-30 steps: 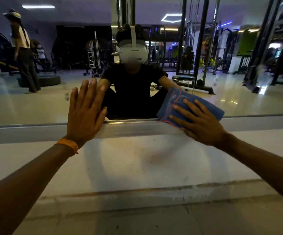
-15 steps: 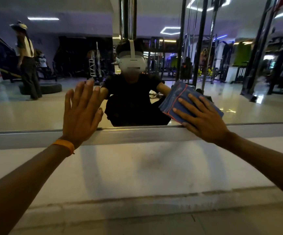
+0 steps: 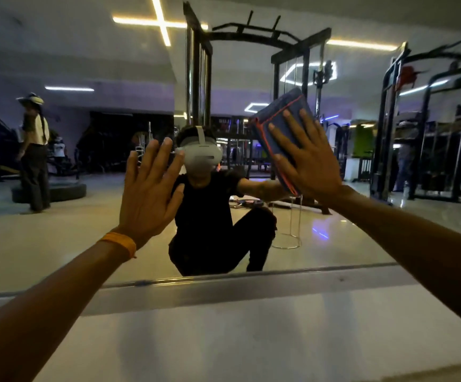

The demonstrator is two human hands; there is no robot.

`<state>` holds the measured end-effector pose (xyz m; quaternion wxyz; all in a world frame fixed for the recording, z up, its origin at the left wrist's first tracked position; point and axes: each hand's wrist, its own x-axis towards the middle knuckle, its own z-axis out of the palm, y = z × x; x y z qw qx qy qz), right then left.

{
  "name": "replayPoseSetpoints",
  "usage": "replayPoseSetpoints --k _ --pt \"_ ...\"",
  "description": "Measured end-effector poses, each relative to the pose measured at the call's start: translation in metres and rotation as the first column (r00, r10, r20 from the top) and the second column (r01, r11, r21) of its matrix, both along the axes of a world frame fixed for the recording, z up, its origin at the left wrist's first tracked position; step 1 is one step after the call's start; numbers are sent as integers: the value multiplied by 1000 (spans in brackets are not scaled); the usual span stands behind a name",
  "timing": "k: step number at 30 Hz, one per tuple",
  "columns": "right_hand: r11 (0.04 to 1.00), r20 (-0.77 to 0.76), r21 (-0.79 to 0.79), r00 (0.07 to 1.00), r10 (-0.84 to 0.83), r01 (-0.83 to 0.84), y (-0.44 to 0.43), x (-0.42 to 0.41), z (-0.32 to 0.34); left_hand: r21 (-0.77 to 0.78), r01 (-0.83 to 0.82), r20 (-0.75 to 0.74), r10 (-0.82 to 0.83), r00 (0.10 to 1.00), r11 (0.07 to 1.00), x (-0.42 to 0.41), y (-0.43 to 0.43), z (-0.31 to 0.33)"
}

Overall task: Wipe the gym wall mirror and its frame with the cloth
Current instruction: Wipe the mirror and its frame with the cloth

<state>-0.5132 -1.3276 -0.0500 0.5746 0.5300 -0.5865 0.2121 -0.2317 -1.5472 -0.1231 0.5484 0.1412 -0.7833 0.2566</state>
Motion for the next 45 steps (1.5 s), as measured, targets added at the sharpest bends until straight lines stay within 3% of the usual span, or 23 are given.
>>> replayPoseSetpoints --k 2,3,6,9,11,14,16,18,20,23,25,27,29,31,33,36,38,40,43,45 --pt "994 131 -109 991 37 -23 -19 22 -14 28 -3 -35 4 999 1000 -7 2 17" --pt "997 97 -69 994 48 -41 -28 32 -30 37 -11 -42 13 999 999 -10 4 22" --pt "967 -275 254 957 91 -19 -27 24 -68 21 -18 -2 18 1000 1000 -17 8 25" --pt "944 -394 329 912 110 28 -3 -7 -36 -6 11 10 -11 1000 1000 -15 7 19" --pt "985 -289 167 957 4 46 8 -27 -3 -15 16 -7 -16 1000 1000 -15 9 16" --pt "981 169 -189 985 -20 53 14 -32 20 4 27 -51 -27 998 1000 -21 13 17" --pt "968 259 -247 966 28 38 0 -15 -6 22 31 -82 -29 996 999 -27 16 19" --pt "997 47 -39 997 61 -59 -17 4 -58 46 33 -114 -28 993 998 -35 19 18" --pt "968 -218 239 968 125 -71 -19 3 -97 61 35 -140 -26 990 998 -41 26 17" --pt "946 -340 321 926 165 -50 5 -31 -99 62 40 -110 -33 993 997 -50 41 15" --pt "977 -252 204 961 111 -60 30 -62 -79 55 50 -77 -45 996 997 -60 53 13" --pt "999 -56 9 998 43 -43 56 -97 -54 62 62 -60 -58 997 996 -78 66 10" --pt "978 216 -207 975 51 -5 72 -120 -41 60 60 -53 -57 997 996 -98 78 12" --pt "944 377 -328 922 88 44 66 -116 -52 74 59 -34 -56 998 996 -119 89 15" --pt "968 305 -249 950 68 11 50 -97 -89 75 40 3 -41 999 996 -136 98 15" --pt "997 -30 44 998 64 -63 48 -96 -150 84 13 6 -13 1000 996 -153 106 4" --pt "996 -100 77 994 48 -40 67 -122 -158 88 -5 -12 6 1000 996 -158 112 -7" --pt "999 67 -37 997 37 -35 90 -150 -158 78 -11 -13 12 1000 997 -164 117 -15" --pt "955 423 -295 900 108 24 107 -165 -165 71 -10 3 10 1000 997 -173 124 -23" --pt "947 443 -320 886 138 12 97 -148 -181 60 -15 15 14 1000 998 -179 128 -29"
